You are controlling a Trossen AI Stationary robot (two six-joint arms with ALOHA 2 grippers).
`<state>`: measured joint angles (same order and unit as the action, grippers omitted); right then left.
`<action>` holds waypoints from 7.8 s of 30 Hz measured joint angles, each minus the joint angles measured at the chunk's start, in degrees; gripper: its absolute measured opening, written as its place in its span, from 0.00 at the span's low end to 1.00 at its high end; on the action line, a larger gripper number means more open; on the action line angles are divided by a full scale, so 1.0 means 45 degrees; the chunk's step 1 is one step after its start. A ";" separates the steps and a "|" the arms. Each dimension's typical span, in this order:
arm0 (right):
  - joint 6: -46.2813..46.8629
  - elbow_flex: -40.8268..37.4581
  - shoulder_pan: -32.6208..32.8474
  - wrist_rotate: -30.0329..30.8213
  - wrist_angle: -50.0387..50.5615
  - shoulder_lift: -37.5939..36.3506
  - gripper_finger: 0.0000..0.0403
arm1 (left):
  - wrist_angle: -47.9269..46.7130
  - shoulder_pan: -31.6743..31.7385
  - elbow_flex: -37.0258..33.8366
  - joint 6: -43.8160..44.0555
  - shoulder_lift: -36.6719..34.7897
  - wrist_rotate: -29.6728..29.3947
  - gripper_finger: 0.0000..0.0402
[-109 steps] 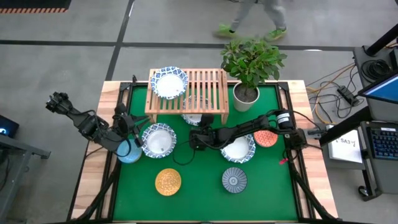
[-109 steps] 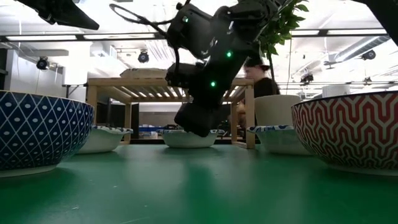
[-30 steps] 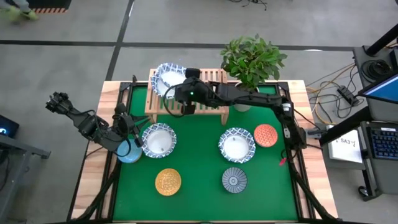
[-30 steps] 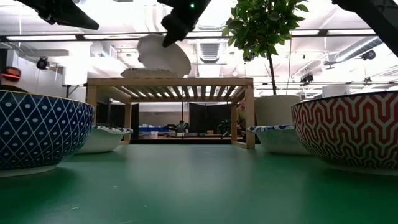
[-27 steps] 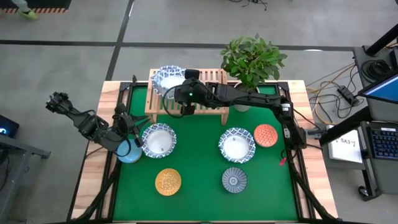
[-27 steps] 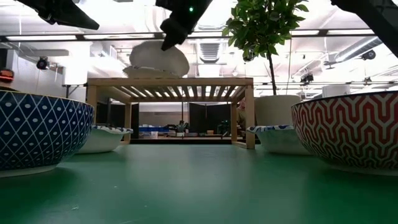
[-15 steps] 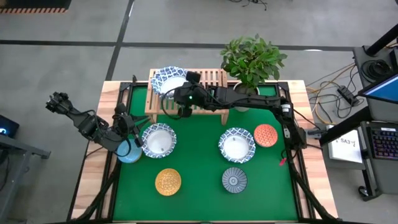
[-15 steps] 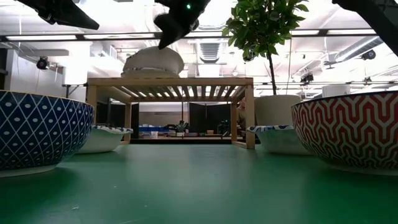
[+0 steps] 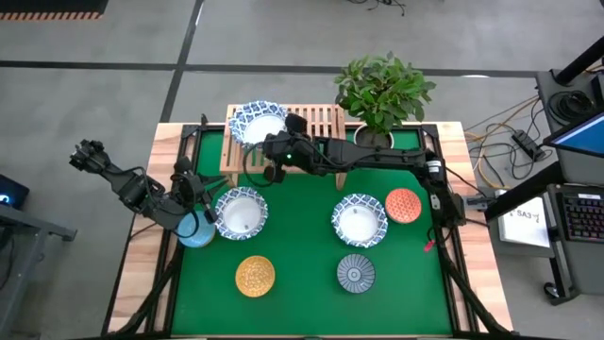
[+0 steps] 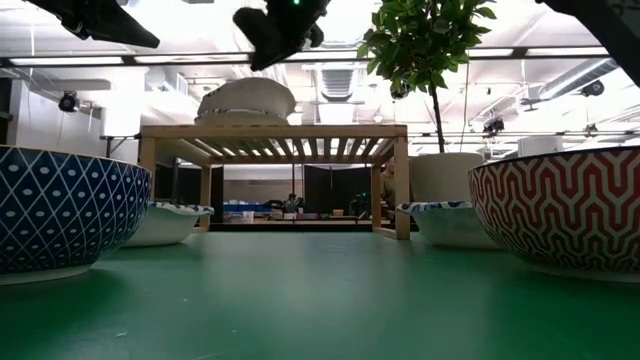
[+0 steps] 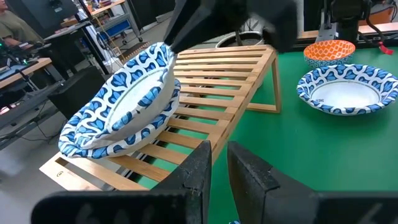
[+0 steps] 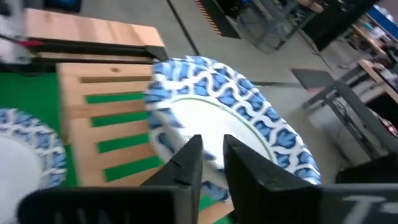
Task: Place and stack bowls onto a shelf
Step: Stack the white bowl on top of the other white bowl on the shelf, then put the yellow bowl on the shelf
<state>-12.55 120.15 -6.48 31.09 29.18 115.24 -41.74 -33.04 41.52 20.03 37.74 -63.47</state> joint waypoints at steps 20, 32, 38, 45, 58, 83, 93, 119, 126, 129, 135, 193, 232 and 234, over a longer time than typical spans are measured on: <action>0.0239 -0.1332 0.0822 -0.0641 0.0027 -0.0630 0.02 | 0.0010 0.0000 0.0000 0.0000 0.0017 0.0003 0.09; 0.1741 -0.6186 0.3033 -0.0688 0.0490 -0.4396 0.02 | 0.0254 0.0005 0.0000 0.0751 0.0191 0.1043 0.09; 0.1785 -0.9458 0.3830 -0.0784 -0.1112 -0.6913 0.02 | 0.1321 0.0005 0.0000 0.1655 0.0563 0.1733 0.09; 0.1615 -1.2613 0.4372 -0.3207 -0.3036 -0.9348 0.02 | 0.2960 0.0005 0.0000 0.3053 0.1955 0.3761 0.09; 0.0599 -1.6329 0.4722 -0.3677 -0.5422 -1.2610 0.02 | 0.4288 0.0000 0.1348 0.3731 0.5665 0.8699 0.09; -0.0215 -1.6654 0.4722 -0.3682 -0.5255 -1.3723 0.02 | 0.1613 0.0112 0.2103 0.5064 1.0856 1.0907 0.45; -0.0082 -1.6654 0.4712 -0.3677 -0.5243 -1.3716 0.02 | 0.1656 0.0117 0.2103 0.4590 1.1813 1.0909 0.29; -0.0779 -1.6848 0.4688 -0.3682 -0.4623 -1.3911 0.02 | -0.0556 0.2356 0.6038 0.1695 0.9747 0.9353 0.02; -0.0689 -1.6853 0.4688 -0.3682 -0.3598 -1.4257 0.02 | -0.0550 0.4339 0.8378 -0.0355 0.9987 0.7037 0.02; -0.0776 -1.6889 0.4688 -0.3682 -0.3492 -1.4463 0.02 | -0.0486 0.5358 0.9044 -0.0811 1.0302 0.6579 0.02; -0.0905 -1.7087 0.4688 -0.3682 -0.3508 -1.4849 0.02 | 0.0091 0.7397 0.9791 -0.1161 1.0767 0.6516 0.02; -0.1112 -1.7737 0.4683 -0.3570 -0.3189 -1.6181 0.02 | 0.3291 1.0873 1.0030 -0.1321 1.3085 0.6215 0.18; -0.0254 -1.7732 0.4683 -0.3295 -0.4946 -1.5357 0.02 | 0.1037 0.9790 1.0030 -0.3762 1.0325 0.6322 0.46; -0.0087 -1.7732 0.4683 -0.2861 -0.5454 -1.4880 0.02 | 0.0275 0.9227 1.0015 -0.3556 1.0011 0.6326 0.45</action>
<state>-12.94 40.36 14.59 18.21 4.64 48.28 -40.50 8.48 86.59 4.03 82.79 -35.00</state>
